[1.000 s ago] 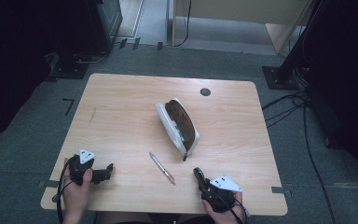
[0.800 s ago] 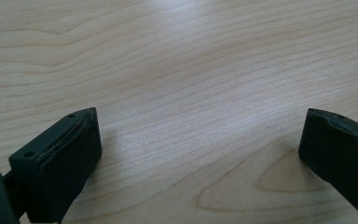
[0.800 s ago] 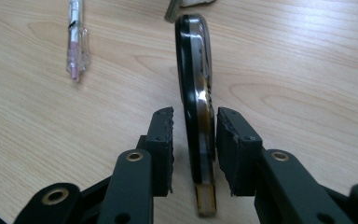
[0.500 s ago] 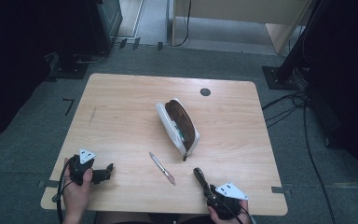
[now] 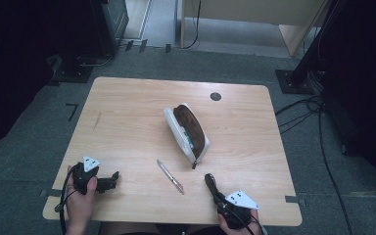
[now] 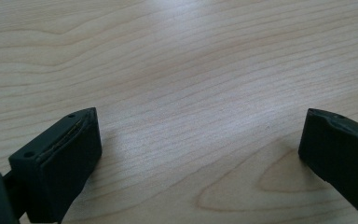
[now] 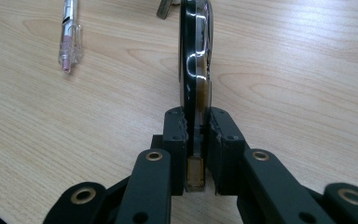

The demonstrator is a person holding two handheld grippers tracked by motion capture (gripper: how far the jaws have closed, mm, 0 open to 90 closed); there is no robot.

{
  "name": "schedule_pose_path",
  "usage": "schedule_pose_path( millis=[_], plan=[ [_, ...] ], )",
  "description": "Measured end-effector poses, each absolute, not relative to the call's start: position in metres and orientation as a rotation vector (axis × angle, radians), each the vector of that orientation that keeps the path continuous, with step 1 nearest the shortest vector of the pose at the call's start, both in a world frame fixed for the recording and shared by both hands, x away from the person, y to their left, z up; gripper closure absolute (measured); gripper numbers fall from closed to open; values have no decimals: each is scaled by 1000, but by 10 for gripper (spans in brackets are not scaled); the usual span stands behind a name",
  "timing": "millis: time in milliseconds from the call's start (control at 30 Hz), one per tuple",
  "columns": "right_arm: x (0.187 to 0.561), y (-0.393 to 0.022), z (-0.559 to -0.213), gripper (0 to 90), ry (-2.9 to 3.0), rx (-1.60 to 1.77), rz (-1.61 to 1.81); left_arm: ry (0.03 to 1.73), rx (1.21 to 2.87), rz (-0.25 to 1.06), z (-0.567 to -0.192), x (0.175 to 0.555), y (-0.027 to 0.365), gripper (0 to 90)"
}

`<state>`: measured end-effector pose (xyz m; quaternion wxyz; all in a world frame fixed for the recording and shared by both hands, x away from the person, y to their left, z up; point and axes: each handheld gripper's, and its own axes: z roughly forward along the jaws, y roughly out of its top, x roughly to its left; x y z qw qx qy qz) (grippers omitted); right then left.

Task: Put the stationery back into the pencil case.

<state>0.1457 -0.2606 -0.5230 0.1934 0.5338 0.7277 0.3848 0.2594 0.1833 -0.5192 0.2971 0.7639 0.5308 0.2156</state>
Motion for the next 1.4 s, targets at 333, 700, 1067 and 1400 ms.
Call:
schedule_pose_path(
  millis=[333,700,1067,1400],
  plan=[
    [146,-262,-516,793,2033,1474,1101,1411,2029,573,-519,259,183,0],
    [152,-262,-496,793,2011,1451,1142,1411,2029,573,-519,259,183,0],
    [168,-259,-470,794,1996,1407,1186,1409,2030,571,-519,259,183,0],
    [190,-256,-447,794,1991,1378,1204,1407,2031,572,-519,259,183,0]
  ],
)
